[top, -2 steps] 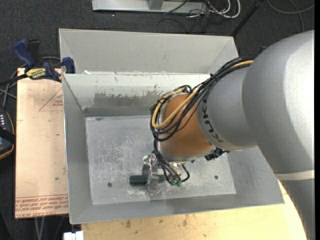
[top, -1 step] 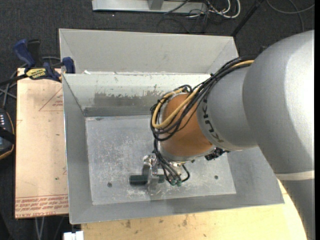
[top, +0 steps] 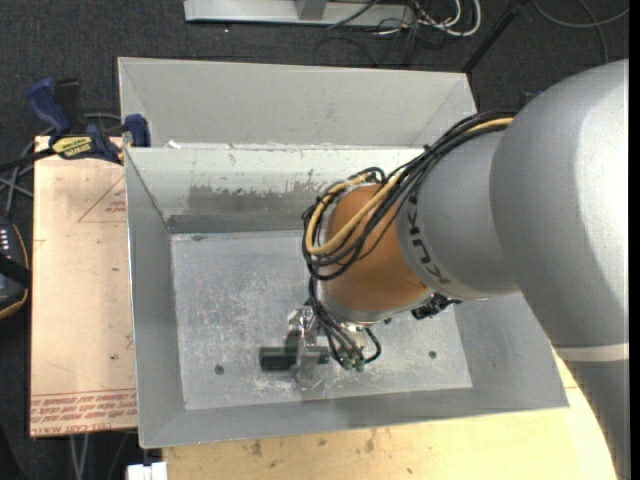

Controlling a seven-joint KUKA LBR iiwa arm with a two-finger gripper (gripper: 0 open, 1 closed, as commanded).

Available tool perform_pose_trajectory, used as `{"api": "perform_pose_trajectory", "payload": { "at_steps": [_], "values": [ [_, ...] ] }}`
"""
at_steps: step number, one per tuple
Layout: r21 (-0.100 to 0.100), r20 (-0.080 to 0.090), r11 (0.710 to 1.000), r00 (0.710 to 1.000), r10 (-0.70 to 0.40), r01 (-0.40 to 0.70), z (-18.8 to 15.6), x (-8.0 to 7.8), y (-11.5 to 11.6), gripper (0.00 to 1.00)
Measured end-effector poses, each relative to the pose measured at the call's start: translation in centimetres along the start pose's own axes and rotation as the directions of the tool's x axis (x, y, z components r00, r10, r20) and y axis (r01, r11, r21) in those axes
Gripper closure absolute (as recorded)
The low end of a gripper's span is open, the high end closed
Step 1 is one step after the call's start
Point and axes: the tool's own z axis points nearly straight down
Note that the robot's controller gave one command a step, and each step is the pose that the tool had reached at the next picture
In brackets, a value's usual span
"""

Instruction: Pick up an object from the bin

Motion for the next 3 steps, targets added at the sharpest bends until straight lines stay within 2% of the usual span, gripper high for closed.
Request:
{"api": "perform_pose_trajectory", "payload": {
  "at_steps": [2, 3],
  "values": [
    [0.001, -0.002, 1.000, 1.000, 0.000, 0.000, -1.5, 0.0, 0.0, 1.00],
    [0.001, -0.006, 1.000, 1.000, 0.000, 0.000, -3.5, 0.2, 0.0, 1.00]
  ]
}}
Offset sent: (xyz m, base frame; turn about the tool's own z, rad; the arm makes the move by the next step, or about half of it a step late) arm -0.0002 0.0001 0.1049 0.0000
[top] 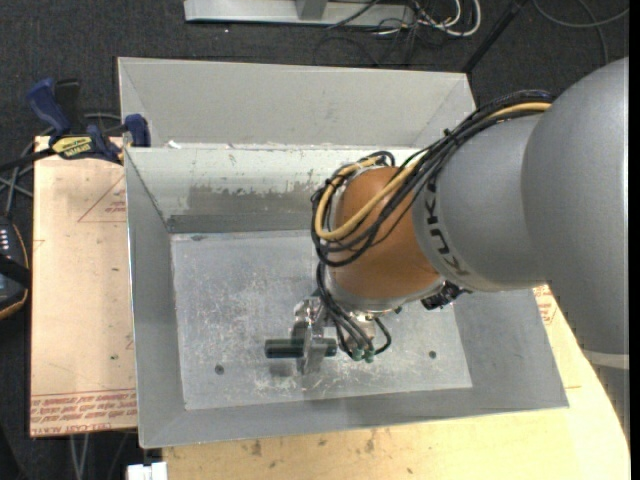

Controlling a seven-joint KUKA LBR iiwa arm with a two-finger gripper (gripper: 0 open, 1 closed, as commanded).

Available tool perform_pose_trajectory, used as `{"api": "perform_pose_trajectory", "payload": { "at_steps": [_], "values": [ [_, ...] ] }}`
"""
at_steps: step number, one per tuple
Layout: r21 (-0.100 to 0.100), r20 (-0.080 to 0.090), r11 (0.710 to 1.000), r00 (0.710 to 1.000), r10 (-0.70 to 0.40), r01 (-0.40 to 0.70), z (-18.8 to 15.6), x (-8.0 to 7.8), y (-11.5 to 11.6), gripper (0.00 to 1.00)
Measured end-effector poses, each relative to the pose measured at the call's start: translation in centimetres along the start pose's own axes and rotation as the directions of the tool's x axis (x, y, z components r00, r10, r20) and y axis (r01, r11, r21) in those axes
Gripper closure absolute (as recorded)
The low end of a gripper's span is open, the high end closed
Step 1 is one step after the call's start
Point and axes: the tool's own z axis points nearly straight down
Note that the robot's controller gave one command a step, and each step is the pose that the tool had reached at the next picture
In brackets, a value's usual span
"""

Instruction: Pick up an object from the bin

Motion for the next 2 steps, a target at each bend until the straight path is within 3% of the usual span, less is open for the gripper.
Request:
{"api": "perform_pose_trajectory", "payload": {
  "at_steps": [1, 2],
  "values": [
    [-0.003, 0.012, 1.000, 1.000, 0.000, 0.000, -1.36, -0.29, 0.08, 1.00],
    [-0.003, 0.011, 1.000, 1.000, -0.001, 0.001, -1.87, -0.24, 0.07, 1.00]
  ]
}}
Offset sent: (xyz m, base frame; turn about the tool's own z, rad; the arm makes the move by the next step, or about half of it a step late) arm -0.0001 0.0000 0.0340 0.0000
